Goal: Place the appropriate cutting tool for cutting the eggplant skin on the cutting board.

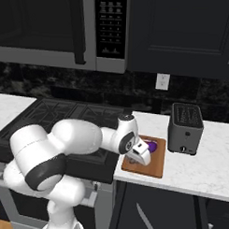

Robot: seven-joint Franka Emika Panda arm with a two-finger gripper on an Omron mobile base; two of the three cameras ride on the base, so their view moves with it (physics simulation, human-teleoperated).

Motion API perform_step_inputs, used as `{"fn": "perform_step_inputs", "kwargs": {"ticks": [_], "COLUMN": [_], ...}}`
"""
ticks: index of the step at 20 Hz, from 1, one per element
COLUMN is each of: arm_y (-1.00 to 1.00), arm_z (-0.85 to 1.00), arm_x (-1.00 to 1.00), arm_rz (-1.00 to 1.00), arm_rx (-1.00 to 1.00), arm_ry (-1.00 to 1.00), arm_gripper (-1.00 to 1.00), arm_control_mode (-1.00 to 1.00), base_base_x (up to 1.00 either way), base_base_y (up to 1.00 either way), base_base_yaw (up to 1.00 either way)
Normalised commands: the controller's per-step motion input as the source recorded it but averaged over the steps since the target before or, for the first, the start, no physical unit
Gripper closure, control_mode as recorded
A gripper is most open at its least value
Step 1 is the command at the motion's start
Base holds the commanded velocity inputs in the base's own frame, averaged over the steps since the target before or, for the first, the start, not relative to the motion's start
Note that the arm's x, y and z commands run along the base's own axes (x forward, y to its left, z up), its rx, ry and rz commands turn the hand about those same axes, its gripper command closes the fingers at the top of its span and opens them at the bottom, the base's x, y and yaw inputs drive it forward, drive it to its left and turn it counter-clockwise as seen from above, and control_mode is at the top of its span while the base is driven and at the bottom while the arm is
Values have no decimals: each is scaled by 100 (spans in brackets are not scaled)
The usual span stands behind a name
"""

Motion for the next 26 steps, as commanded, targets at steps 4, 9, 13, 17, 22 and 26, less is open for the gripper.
{"fn": "perform_step_inputs", "kwargs": {"ticks": [4, 9, 13, 17, 22, 26], "arm_y": [-10, -3, -1, -9, -29, -25], "arm_z": [-20, -32, -38, -9, 32, 82], "arm_x": [27, 4, 0, 0, -10, -41], "arm_rz": [0, 0, 0, 0, 0, 0], "arm_rx": [7, 2, 0, 0, 1, 3], "arm_ry": [2, 4, 2, 0, 0, -1], "arm_gripper": [100, -100, -100, -100, -100, -100], "arm_control_mode": [-100, -100, -100, -100, -100, -100], "base_base_x": [0, 0, 0, 0, 0, 0], "base_base_y": [0, 0, 0, 0, 0, 0], "base_base_yaw": [0, 0, 0, 0, 0, 0]}}
